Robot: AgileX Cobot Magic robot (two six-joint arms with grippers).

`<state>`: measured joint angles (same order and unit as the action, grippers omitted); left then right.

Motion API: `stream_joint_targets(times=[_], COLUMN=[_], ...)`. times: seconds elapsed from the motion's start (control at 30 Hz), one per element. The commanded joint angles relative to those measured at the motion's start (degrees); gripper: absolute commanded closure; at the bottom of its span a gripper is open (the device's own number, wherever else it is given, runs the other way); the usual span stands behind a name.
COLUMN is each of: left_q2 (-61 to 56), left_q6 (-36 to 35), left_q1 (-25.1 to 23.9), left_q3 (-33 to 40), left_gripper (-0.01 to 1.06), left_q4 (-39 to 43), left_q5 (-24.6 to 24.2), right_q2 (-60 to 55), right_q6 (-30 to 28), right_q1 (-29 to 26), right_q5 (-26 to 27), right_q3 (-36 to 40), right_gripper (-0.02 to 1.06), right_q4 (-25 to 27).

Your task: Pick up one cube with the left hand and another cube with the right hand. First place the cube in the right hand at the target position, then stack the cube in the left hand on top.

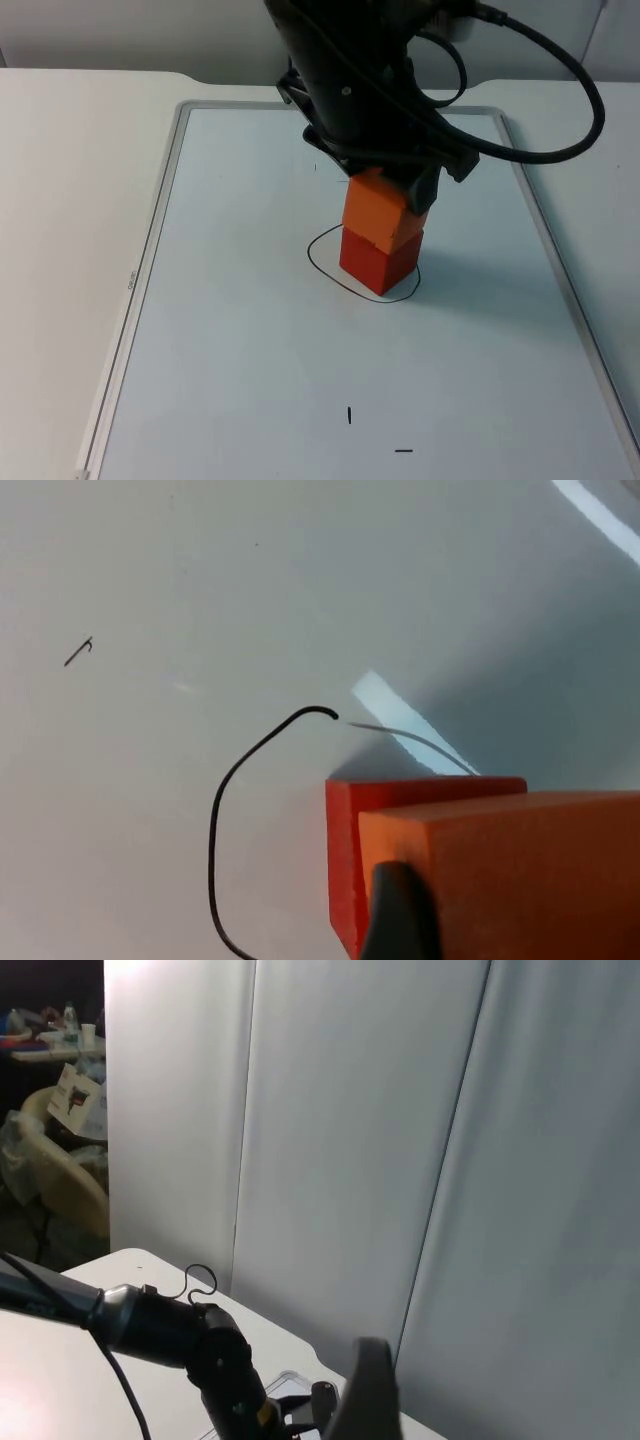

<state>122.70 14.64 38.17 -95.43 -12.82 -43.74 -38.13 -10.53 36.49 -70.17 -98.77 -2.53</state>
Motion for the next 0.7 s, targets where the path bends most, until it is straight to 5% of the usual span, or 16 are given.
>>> stream_joint_targets(times=[0.0, 0.53, 0.67], left_q2=[-0.27, 1.83, 1.83], left_q6=[0.01, 0.01, 0.01], left_q1=[0.23, 0.23, 0.23], left_q3=[-0.50, -0.50, -0.50], left_gripper=[0.73, 0.72, 0.53], left_q4=[-0.12, 0.06, 0.44], left_q5=[0.49, -0.36, -1.14], right_q2=[0.10, 0.10, 0.10], right_q6=[-0.01, -0.01, -0.01], right_q1=[-0.04, -0.04, -0.04], right_q5=[0.21, 0.21, 0.21], right_q3=[-0.11, -0.11, -0.11], right_gripper=[0.38, 0.38, 0.38], right_q4=[-0.20, -0.20, -0.20])
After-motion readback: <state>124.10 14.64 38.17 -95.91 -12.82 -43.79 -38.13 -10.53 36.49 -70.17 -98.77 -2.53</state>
